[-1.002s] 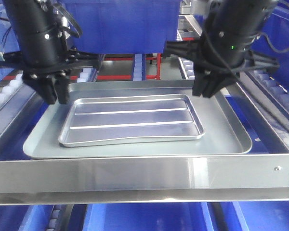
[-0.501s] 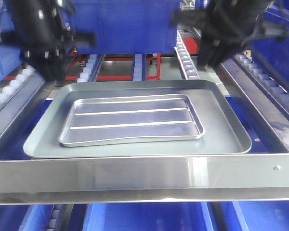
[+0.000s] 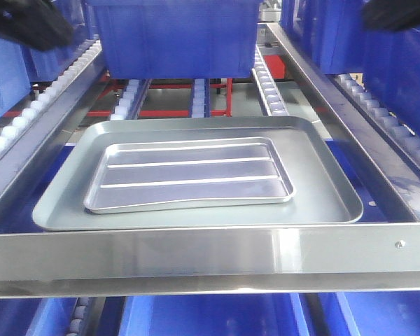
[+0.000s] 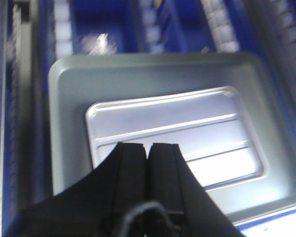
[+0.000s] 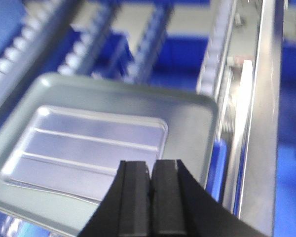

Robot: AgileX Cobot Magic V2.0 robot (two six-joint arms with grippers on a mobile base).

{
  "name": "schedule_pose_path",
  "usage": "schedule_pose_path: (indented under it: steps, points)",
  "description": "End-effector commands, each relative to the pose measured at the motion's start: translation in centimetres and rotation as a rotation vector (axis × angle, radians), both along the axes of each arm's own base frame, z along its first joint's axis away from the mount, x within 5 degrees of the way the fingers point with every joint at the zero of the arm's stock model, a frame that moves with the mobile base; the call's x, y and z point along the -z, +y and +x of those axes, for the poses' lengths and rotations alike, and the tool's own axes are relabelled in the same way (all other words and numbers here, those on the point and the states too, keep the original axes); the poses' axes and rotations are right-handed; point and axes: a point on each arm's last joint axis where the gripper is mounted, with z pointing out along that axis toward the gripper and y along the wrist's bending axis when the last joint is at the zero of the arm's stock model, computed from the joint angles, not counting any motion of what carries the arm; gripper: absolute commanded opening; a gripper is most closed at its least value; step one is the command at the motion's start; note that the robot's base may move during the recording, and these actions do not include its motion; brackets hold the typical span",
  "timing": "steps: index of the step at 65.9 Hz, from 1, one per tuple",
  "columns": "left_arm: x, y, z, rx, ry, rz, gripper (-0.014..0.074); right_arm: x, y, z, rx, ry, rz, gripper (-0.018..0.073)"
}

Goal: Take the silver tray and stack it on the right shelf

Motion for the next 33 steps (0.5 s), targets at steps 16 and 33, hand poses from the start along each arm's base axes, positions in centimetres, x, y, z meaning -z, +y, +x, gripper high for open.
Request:
schedule_pose_path:
  steps: [16, 33]
  points:
    - [-0.4, 4.1, -8.3, 0.158, -0.401, -0.166, -0.009, -2.1, -3.2, -7.9, -0.073, -0.355, 0.096, 0.0056]
    - [0.8, 7.3, -13.1, 0.179, -0.608, -0.12, -0.0091, -1.1, -4.6, -10.4, -0.055, -0.422, 0.124, 0.0056]
